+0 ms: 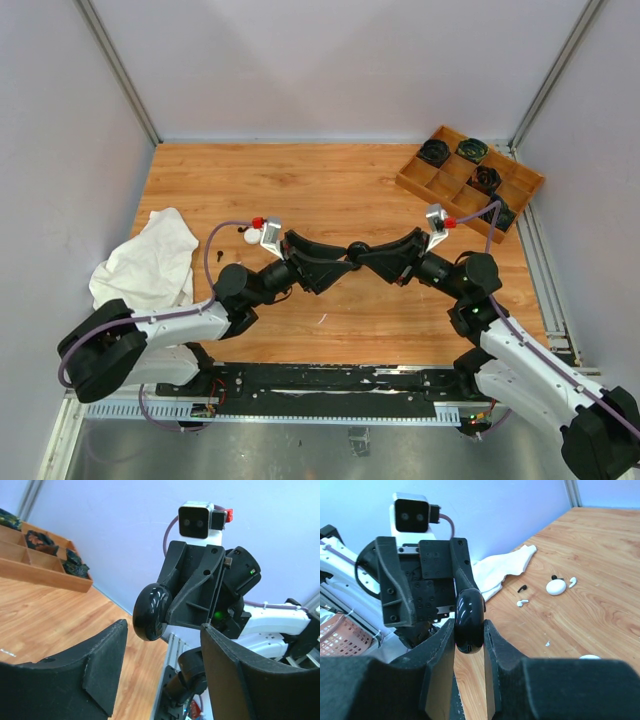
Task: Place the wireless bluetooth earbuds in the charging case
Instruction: Pick up the charging case at the center of the board.
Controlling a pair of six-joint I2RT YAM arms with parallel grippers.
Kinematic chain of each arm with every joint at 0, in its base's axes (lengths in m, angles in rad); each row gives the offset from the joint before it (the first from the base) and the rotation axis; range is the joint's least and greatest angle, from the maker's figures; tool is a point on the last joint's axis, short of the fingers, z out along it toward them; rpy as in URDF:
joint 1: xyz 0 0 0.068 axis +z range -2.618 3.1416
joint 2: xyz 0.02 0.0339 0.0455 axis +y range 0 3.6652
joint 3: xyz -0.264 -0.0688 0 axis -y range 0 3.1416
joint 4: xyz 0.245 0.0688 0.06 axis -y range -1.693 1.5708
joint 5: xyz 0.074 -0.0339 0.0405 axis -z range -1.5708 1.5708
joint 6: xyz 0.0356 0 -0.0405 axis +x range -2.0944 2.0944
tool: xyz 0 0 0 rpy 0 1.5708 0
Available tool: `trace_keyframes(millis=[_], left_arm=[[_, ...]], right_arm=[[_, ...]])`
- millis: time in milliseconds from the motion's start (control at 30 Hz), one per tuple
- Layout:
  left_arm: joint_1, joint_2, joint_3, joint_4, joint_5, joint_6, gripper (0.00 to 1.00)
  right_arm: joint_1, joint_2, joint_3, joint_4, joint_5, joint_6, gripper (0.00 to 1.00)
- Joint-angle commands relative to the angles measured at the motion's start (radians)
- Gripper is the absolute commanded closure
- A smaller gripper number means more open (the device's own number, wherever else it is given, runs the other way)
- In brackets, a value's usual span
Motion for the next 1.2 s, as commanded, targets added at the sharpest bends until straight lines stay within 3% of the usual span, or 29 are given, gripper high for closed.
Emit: trace_keyframes(millis=[0,233,333,567,667,767,833,967,1167], left_arm=[[0.010,0.040,-0.011,0.157,0.050,-0.085,0.37],[0.010,0.066,-0.005,0.187,0.052,-0.078,0.53],[0.010,0.077,-0.002,0.200,0.047,-0.070,0.64],[0.010,0.100,0.006,0.240,0.061,-0.071,0.67],[0.012,0.100,-0.002,0.255,0.064,-0.068,0.80],[0.024,0.081,-0.018,0.245,0.069,-0.055,0.97],[0.040,0.055,-0.033,0.222,0.078,-0.046,1.00],[0.071,-0.018,-0.050,0.114,0.127,0.010,1.00],[0.089,-0.179,0.030,-0.332,0.184,0.253,1.00]], right_arm=[[-0.011,-0.008,-0.018,0.130,-0.048,0.043,0.82],[-0.010,0.018,-0.018,0.187,-0.088,0.067,0.81],[-0.008,0.035,-0.017,0.200,-0.097,0.071,0.81],[0.003,0.072,-0.014,0.225,-0.113,0.073,0.79],[0.003,0.078,-0.013,0.222,-0.123,0.065,0.77],[0.002,0.064,-0.001,0.163,-0.139,0.018,0.67],[0.000,0.039,0.023,0.062,-0.153,-0.053,0.63],[-0.002,-0.013,0.097,-0.170,-0.186,-0.226,0.51],[-0.002,-0.012,0.210,-0.433,-0.273,-0.429,0.35]])
